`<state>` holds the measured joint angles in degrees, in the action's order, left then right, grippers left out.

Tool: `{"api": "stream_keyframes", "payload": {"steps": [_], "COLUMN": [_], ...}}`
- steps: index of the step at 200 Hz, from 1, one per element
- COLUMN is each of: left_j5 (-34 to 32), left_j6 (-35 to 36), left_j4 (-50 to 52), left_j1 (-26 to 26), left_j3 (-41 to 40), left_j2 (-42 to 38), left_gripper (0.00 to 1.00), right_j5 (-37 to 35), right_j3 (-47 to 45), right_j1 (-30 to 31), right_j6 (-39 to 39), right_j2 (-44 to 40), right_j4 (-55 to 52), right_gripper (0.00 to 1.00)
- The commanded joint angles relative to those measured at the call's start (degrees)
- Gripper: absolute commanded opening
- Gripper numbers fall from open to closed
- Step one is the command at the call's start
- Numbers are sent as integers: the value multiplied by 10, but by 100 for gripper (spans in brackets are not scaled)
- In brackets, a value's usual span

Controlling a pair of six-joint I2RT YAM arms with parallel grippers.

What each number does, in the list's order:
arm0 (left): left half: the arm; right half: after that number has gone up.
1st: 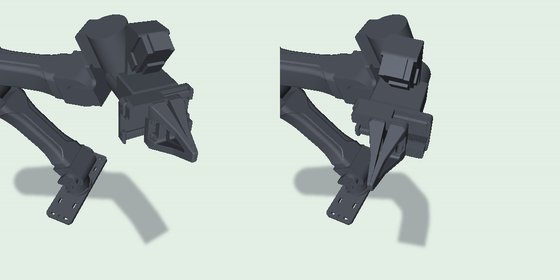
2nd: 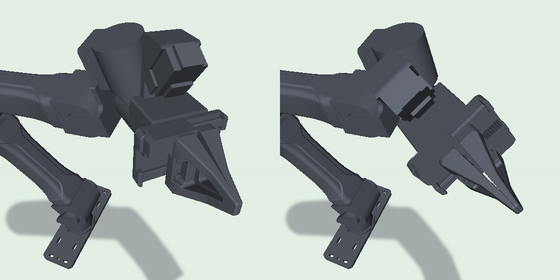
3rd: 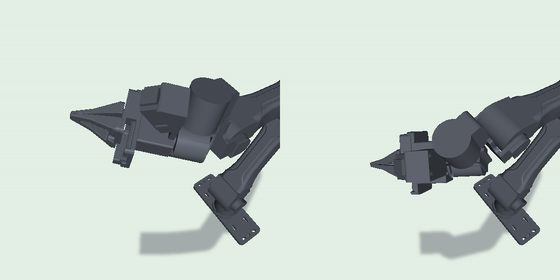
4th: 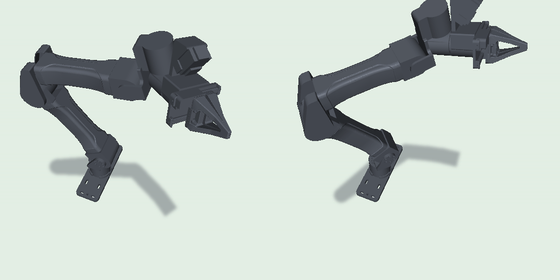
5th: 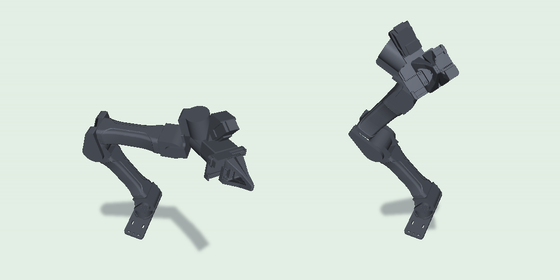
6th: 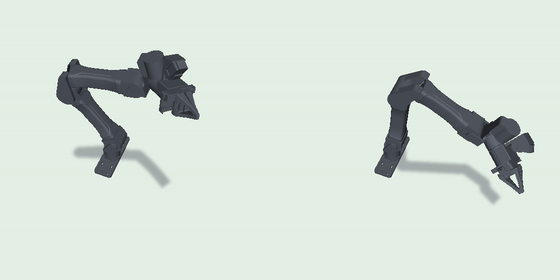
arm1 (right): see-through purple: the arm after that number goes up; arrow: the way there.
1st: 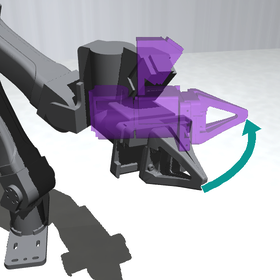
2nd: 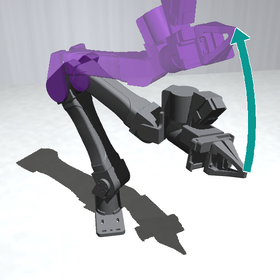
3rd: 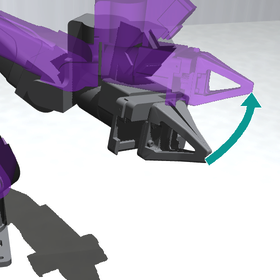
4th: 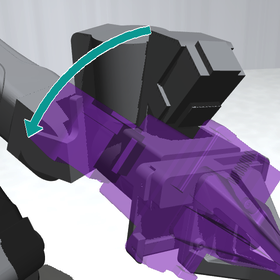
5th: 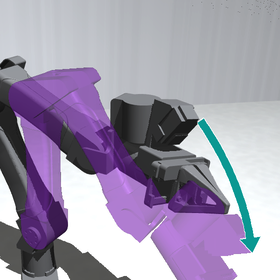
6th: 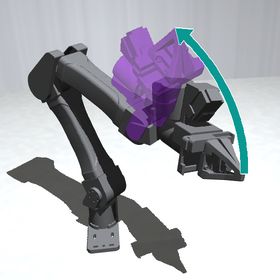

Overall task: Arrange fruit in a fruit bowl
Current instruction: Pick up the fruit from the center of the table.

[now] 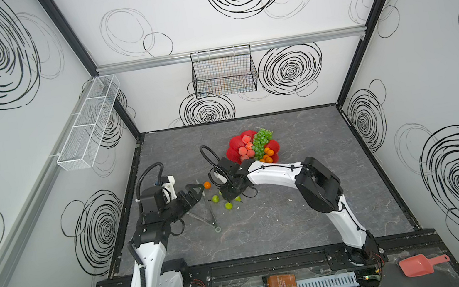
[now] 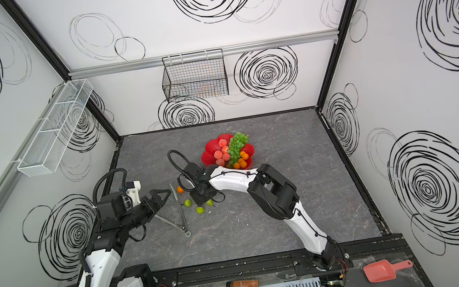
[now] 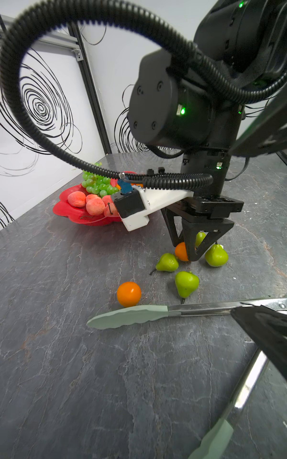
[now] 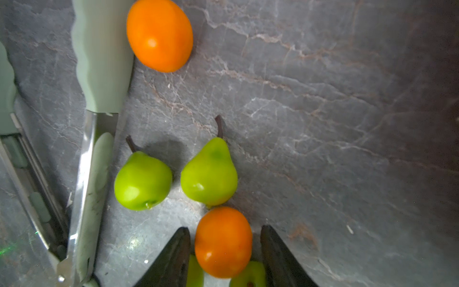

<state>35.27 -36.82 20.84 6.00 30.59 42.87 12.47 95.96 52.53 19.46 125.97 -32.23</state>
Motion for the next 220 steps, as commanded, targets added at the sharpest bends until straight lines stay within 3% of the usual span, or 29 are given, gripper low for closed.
{"api": "stream_keyframes", "payload": {"steps": [1, 142, 220], "left_j5": [11, 6, -44], "left_j6": [9, 9, 2], "left_j4": [-27, -34, -26], "left_j1": [5, 2, -54], "left_j3": [-5, -9, 3], "left_j2": [2, -1, -17], "left_gripper": [96, 96, 96], "right_j5": [-5, -15, -3], "right_j3": [18, 19, 13], "right_j1": [4, 3, -9], "right_j6": [-5, -2, 2], "right_j2": [11, -5, -61], "right_j4": [-18, -21, -27], "right_gripper": [50, 39, 33]}}
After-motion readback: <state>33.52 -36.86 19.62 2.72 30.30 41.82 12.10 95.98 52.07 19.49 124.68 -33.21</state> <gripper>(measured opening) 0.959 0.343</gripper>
